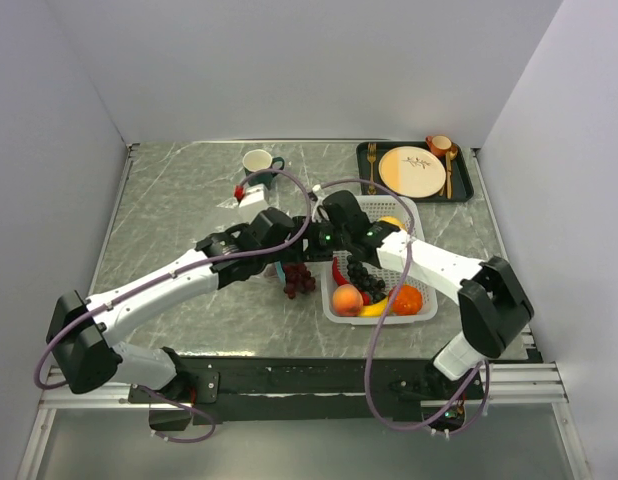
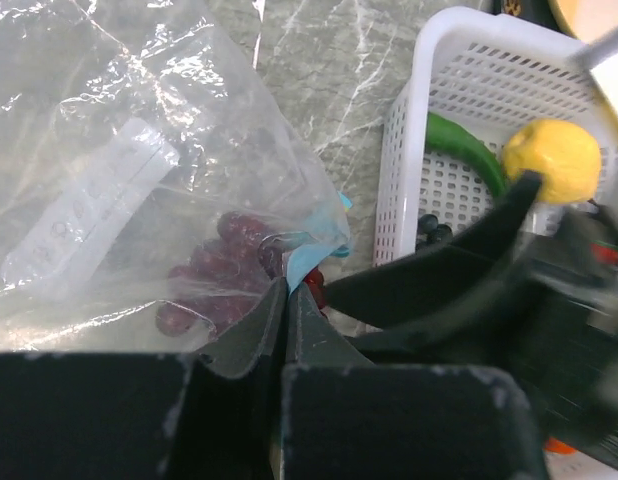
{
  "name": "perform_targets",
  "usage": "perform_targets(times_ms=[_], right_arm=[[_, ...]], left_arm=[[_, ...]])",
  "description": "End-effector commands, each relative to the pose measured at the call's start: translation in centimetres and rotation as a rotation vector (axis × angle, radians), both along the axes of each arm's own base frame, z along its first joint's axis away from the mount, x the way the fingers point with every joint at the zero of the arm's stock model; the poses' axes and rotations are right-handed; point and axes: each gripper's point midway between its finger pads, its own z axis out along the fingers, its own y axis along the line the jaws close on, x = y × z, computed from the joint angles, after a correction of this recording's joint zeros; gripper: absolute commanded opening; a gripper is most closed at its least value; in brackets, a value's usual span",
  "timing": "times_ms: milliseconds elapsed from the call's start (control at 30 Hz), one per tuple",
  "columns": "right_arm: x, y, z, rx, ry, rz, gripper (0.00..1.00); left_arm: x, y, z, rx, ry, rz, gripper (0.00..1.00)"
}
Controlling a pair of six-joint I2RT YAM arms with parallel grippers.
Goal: Place the food in the zip-top bag and seal the zipper
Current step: Place the fake fruit in the zipper food storage bag.
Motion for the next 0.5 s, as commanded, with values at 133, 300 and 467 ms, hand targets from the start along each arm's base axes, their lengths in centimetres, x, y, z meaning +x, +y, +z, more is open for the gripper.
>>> perform_targets(times_ms=[133, 300, 467], right_arm=[[1.9, -3.9, 3.1, -0.071, -0.13, -0.211, 0.67], [-0.5, -4.4, 2.1, -0.041, -0.064, -0.195, 0.55], [-3.5, -4.3, -0.7, -0.057, 0.015, -0.14, 0.32]], left_arm=[[-0.7, -0.5, -2.6, 0.025, 0.084, 0.02, 0.01], [-1.6, 0.4, -5.9, 0.073, 0.145, 0.037, 0.01], [-2.5, 1.4, -8.9, 0.144, 0.219, 0.055, 0.01]])
